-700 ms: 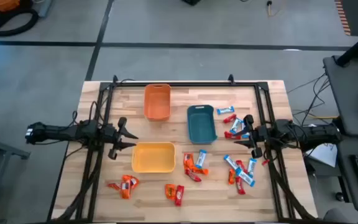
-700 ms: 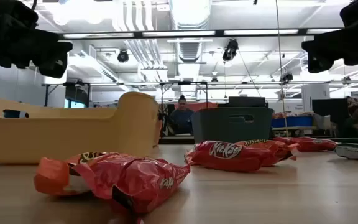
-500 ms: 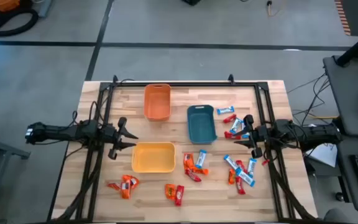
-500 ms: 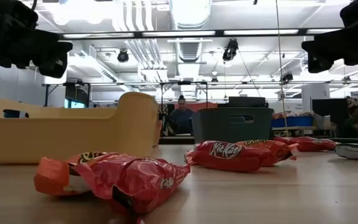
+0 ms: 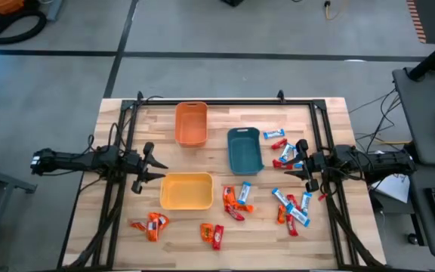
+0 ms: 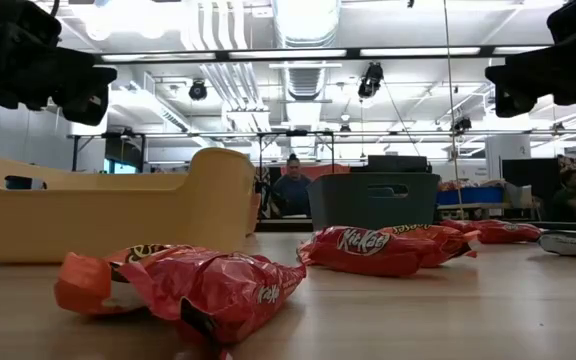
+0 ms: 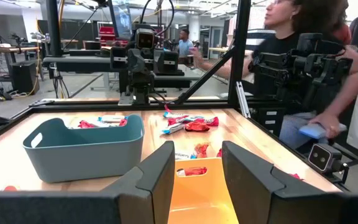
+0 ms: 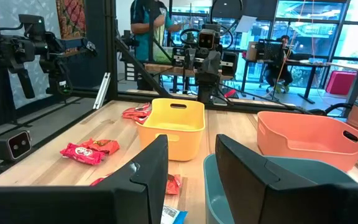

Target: Organize candy in baskets

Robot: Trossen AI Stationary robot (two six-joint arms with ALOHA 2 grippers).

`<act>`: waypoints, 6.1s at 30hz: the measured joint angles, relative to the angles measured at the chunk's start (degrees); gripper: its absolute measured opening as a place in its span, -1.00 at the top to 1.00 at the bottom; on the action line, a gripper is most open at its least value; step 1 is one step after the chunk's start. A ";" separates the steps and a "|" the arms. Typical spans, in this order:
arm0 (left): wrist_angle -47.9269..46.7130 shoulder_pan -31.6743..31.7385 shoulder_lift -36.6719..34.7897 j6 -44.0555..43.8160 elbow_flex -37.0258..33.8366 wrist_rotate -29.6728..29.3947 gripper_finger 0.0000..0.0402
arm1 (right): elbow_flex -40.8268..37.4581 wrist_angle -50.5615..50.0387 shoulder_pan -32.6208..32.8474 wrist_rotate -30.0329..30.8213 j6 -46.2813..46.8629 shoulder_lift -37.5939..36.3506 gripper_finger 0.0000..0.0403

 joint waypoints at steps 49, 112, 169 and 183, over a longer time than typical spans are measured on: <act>16.58 -0.07 0.35 -7.43 0.01 0.04 0.41 | 0.00 1.83 0.00 5.74 5.67 0.04 0.37; -10.28 -22.65 68.82 -19.49 53.74 -13.40 0.43 | 2.84 2.00 0.02 7.82 43.52 0.42 0.37; -23.72 -32.28 114.84 -17.58 81.25 -20.85 -0.08 | 33.53 -42.20 1.57 0.31 53.13 27.04 0.37; -24.76 -31.92 115.23 -19.95 81.21 -21.05 0.12 | 33.53 -42.18 1.57 0.33 53.13 27.04 0.37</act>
